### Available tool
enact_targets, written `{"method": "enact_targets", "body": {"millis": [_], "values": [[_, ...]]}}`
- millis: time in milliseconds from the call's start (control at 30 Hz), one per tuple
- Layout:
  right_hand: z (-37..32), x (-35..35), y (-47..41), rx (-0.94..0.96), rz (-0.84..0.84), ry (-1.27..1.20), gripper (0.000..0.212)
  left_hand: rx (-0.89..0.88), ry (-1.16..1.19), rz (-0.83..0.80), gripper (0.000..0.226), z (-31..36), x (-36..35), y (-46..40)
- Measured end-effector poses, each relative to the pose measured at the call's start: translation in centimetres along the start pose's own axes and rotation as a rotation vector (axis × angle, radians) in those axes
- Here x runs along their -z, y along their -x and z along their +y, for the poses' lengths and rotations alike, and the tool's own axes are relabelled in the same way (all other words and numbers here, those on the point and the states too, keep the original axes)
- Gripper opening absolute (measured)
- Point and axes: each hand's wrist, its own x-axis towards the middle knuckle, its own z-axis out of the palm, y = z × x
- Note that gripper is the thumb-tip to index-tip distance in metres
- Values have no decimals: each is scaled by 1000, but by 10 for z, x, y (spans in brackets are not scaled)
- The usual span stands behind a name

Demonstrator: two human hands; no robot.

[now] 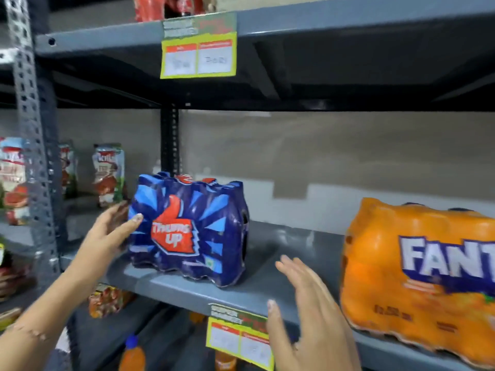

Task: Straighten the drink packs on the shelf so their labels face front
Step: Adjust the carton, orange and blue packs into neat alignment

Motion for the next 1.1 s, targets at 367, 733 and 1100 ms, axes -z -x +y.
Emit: {"method": "enact_targets", "body": {"millis": [367, 733, 1100], "values": [[-42, -64, -40, -172, -295, 48, 81, 149, 233, -360, 97, -7, 6, -25], [-28, -36, -22, -305, -363, 159, 84, 149, 175, -506, 85, 2, -23, -1], [3, 3, -8, -383, -370, 65, 86, 151, 152, -497, 92, 12, -68, 32]]}}
